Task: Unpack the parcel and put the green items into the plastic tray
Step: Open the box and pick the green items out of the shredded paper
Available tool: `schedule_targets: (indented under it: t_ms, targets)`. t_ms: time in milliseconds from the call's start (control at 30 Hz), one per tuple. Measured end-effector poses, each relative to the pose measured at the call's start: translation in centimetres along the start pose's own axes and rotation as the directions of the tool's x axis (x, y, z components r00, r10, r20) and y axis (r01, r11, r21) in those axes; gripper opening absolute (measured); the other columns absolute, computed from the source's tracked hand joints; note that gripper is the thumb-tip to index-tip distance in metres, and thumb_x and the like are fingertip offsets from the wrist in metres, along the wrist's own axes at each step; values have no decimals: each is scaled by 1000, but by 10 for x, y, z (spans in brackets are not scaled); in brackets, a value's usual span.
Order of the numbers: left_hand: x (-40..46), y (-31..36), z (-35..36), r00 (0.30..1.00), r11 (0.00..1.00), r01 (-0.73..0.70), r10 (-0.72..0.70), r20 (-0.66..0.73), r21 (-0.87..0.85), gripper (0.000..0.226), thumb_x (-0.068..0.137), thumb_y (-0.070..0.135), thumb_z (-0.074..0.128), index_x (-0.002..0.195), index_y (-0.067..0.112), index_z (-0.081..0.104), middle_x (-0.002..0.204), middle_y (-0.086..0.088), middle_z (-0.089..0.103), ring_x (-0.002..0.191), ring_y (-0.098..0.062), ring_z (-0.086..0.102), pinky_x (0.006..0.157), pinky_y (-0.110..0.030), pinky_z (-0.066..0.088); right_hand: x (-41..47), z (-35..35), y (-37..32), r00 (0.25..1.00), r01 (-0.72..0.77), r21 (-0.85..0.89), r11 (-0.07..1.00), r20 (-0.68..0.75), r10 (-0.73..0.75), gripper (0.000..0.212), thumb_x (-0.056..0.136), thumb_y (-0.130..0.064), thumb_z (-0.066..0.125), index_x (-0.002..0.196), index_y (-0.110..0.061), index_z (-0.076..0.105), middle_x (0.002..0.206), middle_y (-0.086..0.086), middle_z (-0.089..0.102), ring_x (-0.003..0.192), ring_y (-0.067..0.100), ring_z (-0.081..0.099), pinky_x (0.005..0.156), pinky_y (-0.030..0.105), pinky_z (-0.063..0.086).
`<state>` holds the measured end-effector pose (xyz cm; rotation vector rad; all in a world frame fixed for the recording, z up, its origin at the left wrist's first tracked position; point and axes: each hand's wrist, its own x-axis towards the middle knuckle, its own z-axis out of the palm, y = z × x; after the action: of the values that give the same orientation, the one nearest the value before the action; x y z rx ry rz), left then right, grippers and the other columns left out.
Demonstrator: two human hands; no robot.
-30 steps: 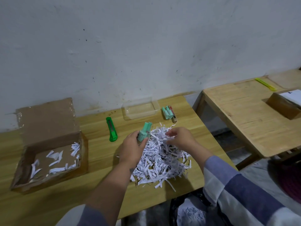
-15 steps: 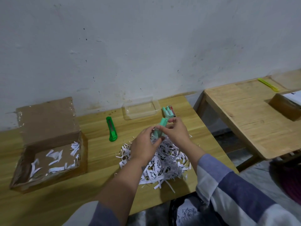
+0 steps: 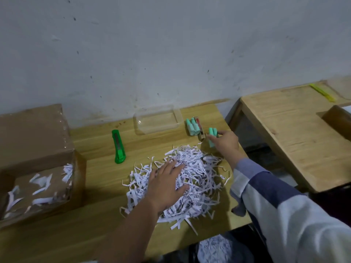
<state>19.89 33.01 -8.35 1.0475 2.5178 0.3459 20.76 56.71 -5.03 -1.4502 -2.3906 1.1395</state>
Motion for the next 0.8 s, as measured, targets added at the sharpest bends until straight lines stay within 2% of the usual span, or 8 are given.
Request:
schedule_targets:
  t_ms: [167, 267, 333, 400, 467, 533, 633, 800]
  targets:
    - [1, -2, 6, 1000, 999, 4, -3, -27, 38, 65, 92, 63, 36, 148, 45, 10, 161, 15, 2, 148, -9, 0, 119, -43, 0, 13, 15, -1, 1000, -9, -26, 1000, -26, 8, 50, 85, -38, 66, 123, -6, 60, 118, 15, 66, 105, 28, 62, 76, 33, 48]
    - [0, -1, 3, 1000, 999, 7, -6, -18, 40, 64, 91, 64, 36, 148, 45, 13, 160, 15, 5, 148, -9, 3, 118, -44, 1, 10, 15, -1, 1000, 23, -94, 995, -6, -24, 54, 84, -45, 63, 126, -12, 57, 124, 14, 61, 112, 30, 57, 85, 37, 50]
    - [1, 0, -2, 1000, 999, 9, -8, -26, 49, 63, 91, 64, 35, 148, 45, 16, 160, 14, 10, 147, -9, 5, 118, -45, 0, 3, 13, 1, 985, 124, -238, 963, -84, -148, 48, 87, -45, 59, 124, -16, 57, 128, 13, 55, 118, 33, 49, 92, 43, 47]
    - [1, 2, -8, 998, 999, 3, 0, -68, 47, 59, 92, 63, 34, 146, 45, 22, 157, 14, 21, 146, -9, 11, 117, -44, 1, -11, 13, 0, 924, 316, -291, 903, -123, -363, 32, 91, -33, 55, 116, -14, 62, 120, 12, 59, 110, 30, 51, 89, 39, 46]
    - [2, 3, -16, 990, 999, -11, 16, -139, 33, 55, 93, 63, 31, 144, 44, 28, 151, 14, 32, 143, -9, 19, 115, -41, 5, -29, 17, -2, 836, 534, -236, 812, 3, -549, 23, 94, -24, 52, 108, -12, 66, 109, 9, 65, 96, 23, 57, 85, 34, 49]
    - [3, -1, -24, 984, 999, -5, 12, -177, 38, 57, 91, 67, 28, 143, 44, 31, 149, 13, 35, 141, -10, 23, 115, -43, 8, -42, 24, 2, 736, 676, -202, 709, 219, -640, 29, 97, -27, 46, 113, -13, 65, 115, 9, 65, 103, 22, 58, 93, 37, 48]
    - [-1, -17, -29, 993, 994, 67, -59, -99, 85, 77, 78, 83, 18, 146, 47, 22, 156, 12, 22, 146, -15, 14, 116, -52, 3, -56, 26, 15, 695, 680, -187, 709, 474, -541, 48, 97, -46, 35, 132, -17, 52, 136, 8, 54, 126, 26, 47, 104, 39, 39]
    - [-35, -56, -23, 998, 997, 36, -40, 55, 67, 113, 48, 103, 17, 147, 51, -2, 160, 16, -10, 148, -20, -12, 116, -57, -9, -84, 8, 43, 663, 681, -269, 681, 622, -417, 93, 69, -85, 34, 148, -41, 11, 160, -1, 11, 147, 21, 7, 119, 50, 6]
